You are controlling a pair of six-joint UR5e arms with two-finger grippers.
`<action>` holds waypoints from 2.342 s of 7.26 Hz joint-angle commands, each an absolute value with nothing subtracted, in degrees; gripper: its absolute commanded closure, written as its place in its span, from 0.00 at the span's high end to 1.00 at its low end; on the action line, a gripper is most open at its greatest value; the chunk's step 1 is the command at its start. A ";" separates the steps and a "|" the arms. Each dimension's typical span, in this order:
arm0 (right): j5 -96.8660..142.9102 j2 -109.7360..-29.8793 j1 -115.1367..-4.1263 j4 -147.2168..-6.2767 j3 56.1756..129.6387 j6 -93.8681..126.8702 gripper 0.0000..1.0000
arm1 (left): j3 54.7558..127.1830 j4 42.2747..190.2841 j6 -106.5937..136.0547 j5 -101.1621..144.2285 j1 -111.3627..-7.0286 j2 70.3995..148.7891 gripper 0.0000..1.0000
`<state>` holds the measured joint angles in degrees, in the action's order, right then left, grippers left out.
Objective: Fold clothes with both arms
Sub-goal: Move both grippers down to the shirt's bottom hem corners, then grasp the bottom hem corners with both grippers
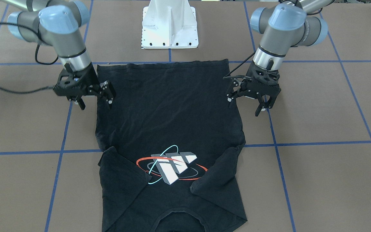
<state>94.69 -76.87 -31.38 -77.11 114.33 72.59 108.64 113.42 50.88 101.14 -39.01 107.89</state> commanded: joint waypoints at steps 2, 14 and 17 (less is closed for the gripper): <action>83.45 -91.99 -15.16 -77.34 127.78 83.29 1.00 | 117.67 117.23 65.16 96.11 -25.20 96.10 1.00; 82.44 -94.04 -13.97 -77.43 130.08 83.67 1.00 | 116.63 120.15 85.25 86.84 -7.29 90.53 0.55; 82.44 -94.13 -13.97 -77.43 129.99 83.67 1.00 | 116.02 120.15 85.25 86.84 -7.29 90.53 0.16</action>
<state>82.44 -94.12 -13.98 -77.43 130.00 83.67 116.11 120.15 85.25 86.84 -7.30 90.59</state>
